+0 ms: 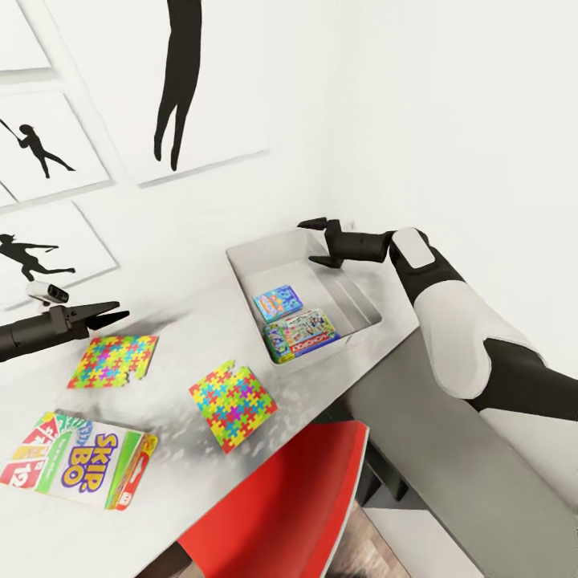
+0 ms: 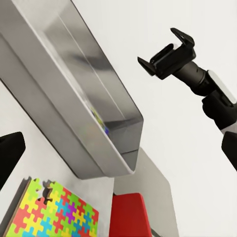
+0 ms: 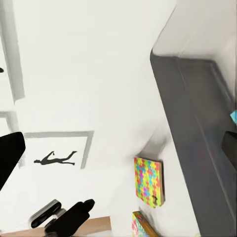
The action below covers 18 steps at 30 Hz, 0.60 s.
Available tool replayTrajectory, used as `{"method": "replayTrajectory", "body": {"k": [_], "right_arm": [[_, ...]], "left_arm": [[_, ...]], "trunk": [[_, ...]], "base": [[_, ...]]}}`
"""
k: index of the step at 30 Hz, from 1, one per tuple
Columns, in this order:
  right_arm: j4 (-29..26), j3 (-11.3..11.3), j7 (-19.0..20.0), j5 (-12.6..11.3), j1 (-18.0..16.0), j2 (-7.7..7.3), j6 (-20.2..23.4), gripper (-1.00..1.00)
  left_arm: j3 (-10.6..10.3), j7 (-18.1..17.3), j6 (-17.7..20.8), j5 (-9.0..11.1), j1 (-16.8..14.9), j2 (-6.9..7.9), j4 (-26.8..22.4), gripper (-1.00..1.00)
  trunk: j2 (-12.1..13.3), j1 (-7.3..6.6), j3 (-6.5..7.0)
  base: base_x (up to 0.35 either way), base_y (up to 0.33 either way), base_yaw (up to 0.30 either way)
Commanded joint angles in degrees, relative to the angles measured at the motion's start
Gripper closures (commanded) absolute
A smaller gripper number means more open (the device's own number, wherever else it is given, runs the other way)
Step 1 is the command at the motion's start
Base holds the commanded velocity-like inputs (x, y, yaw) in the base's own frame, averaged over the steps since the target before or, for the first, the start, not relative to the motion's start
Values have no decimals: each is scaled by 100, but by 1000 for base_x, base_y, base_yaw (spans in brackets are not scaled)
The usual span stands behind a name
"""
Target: Put all the toys in the child's room - the three board games (two on the bed and one on the table), the two jigsaw puzzles on the table, and the tennis ball on the table - inside the toy box on the table in the child's room.
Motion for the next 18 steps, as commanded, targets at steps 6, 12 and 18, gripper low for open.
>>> {"method": "replayTrajectory", "body": {"k": [6, 12, 18], "right_arm": [[-6, 619, 65, 65, -6, 42, 25, -100], [-9, 748, 83, 65, -6, 44, 25, -100], [-14, 772, 187, 65, -6, 60, 25, -100]], "left_arm": [[25, -25, 61, -6, -1, 4, 0, -100], [27, -25, 61, -6, 0, 1, 0, -100], [30, -25, 67, -6, -1, 4, 0, -100]], "trunk": [[-6, 2, 6], [-6, 2, 7], [-6, 2, 8]], "base": [[0, 0, -19], [0, 0, -2], [0, 0, 0]]}}
